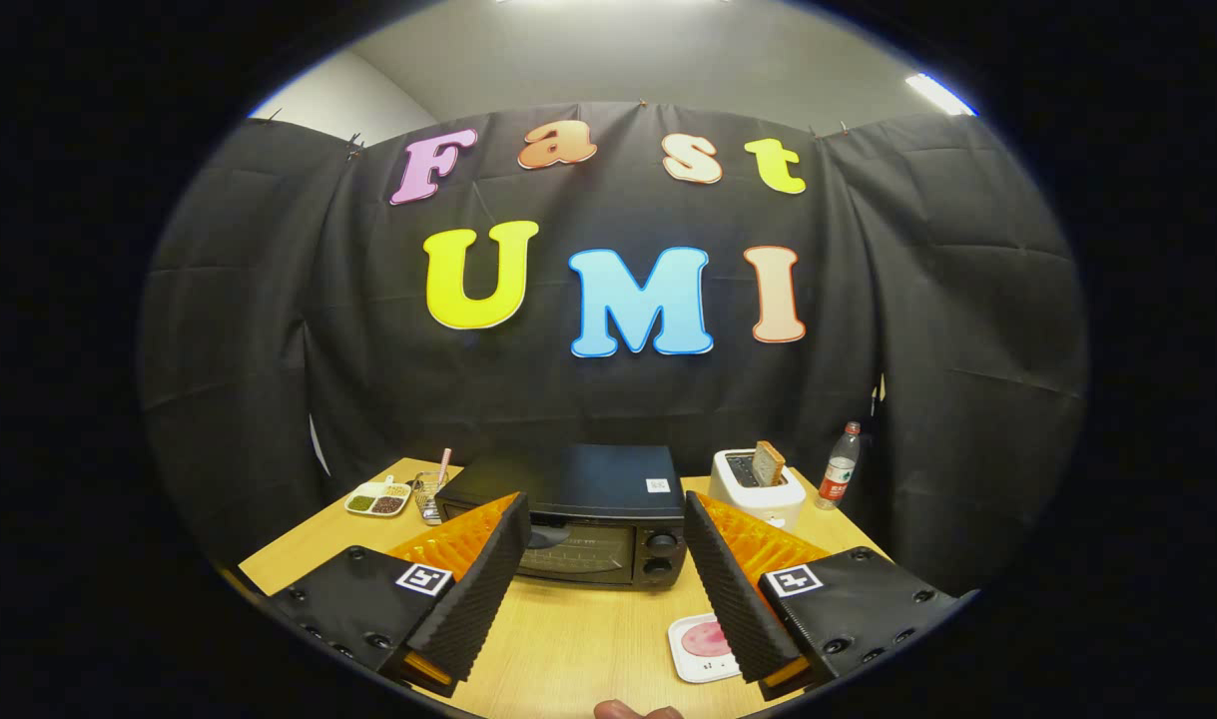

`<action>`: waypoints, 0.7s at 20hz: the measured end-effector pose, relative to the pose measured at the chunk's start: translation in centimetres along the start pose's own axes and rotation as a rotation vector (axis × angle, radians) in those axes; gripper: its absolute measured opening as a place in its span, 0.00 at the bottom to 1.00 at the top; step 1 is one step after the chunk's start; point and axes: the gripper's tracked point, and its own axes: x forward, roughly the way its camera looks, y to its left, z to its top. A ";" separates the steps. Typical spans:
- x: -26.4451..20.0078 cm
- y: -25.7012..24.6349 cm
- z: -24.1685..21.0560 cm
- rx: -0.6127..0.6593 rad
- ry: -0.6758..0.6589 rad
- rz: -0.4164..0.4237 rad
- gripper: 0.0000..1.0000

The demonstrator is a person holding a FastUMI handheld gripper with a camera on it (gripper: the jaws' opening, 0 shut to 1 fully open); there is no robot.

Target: Open the toaster oven, put the food inside, and close the toaster oven door.

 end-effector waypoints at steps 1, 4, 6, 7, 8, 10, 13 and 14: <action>0.3 0.4 0.1 -0.010 0.003 0.006 0.98; 1.7 1.9 -0.8 0.000 0.042 0.025 0.98; 2.5 3.2 -1.0 0.002 0.058 0.038 0.98; 3.1 3.8 -1.5 0.001 0.072 0.049 0.98; 3.9 4.7 -1.9 0.005 0.090 0.069 0.98; 5.2 5.9 -2.5 0.026 0.112 0.080 0.98; 7.2 7.4 -2.9 0.069 0.118 0.072 0.98; 7.9 8.0 -3.0 0.073 0.118 0.075 0.98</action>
